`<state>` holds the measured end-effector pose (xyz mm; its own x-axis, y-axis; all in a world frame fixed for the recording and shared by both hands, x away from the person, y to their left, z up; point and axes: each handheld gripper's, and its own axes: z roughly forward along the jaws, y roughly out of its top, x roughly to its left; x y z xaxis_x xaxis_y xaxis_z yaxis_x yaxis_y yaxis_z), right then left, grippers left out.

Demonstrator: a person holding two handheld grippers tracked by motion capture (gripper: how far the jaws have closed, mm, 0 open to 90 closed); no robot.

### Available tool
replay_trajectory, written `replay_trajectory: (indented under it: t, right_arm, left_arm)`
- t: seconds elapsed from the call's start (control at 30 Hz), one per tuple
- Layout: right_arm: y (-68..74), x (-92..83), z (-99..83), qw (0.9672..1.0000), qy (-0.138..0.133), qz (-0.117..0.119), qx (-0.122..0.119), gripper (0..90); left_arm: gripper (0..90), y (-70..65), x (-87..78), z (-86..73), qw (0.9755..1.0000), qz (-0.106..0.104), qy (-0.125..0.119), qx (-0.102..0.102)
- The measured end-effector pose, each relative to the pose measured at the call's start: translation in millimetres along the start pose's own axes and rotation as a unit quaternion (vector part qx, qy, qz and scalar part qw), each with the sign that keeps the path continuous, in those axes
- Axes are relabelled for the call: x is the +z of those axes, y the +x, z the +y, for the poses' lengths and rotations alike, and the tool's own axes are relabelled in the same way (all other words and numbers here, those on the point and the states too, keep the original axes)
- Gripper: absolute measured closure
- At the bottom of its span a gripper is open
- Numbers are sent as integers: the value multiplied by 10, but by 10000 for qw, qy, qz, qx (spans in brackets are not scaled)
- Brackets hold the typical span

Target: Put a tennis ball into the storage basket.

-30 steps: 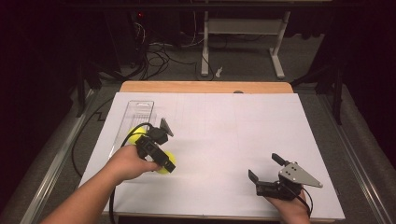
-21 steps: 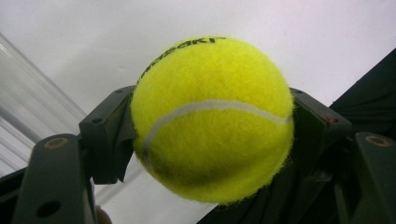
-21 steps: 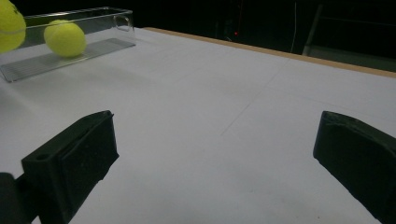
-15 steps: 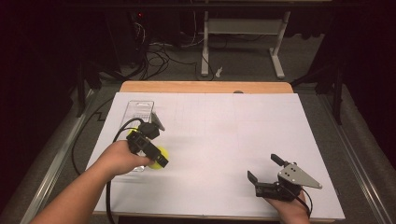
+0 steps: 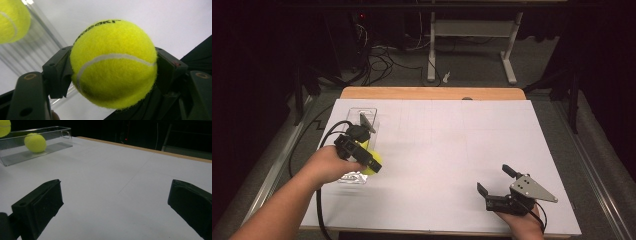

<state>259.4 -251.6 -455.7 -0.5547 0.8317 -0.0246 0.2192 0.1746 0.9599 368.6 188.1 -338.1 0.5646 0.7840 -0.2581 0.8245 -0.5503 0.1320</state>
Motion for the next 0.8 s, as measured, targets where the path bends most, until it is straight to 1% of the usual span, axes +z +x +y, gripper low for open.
replay_trajectory:
  t: [0.13,0.17,0.5,0.57,0.73,0.8]
  right_arm:
    - [0,1,0,10000,-1,6,-5,2]
    - [0,1,0,10000,-1,10,-7,2]
    - [-8,-3,4,10000,-10,-4,5,2]
    - [-9,-3,5,10000,-5,-11,-7,2]
    - [-9,-10,4,10000,-5,-5,-12,2]
    - [-11,-9,0,10000,4,-6,-6,2]
  left_arm:
    - [267,56,-36,-27,10000,41,1,-72]
    - [267,76,-44,-36,9999,39,-41,-116]
    - [267,283,-118,-110,9991,122,-61,-411]
    - [267,322,-126,-123,9989,147,-3,-445]
    - [267,379,-135,-151,9983,224,1,-538]
    - [267,405,-139,-160,9981,226,2,-570]
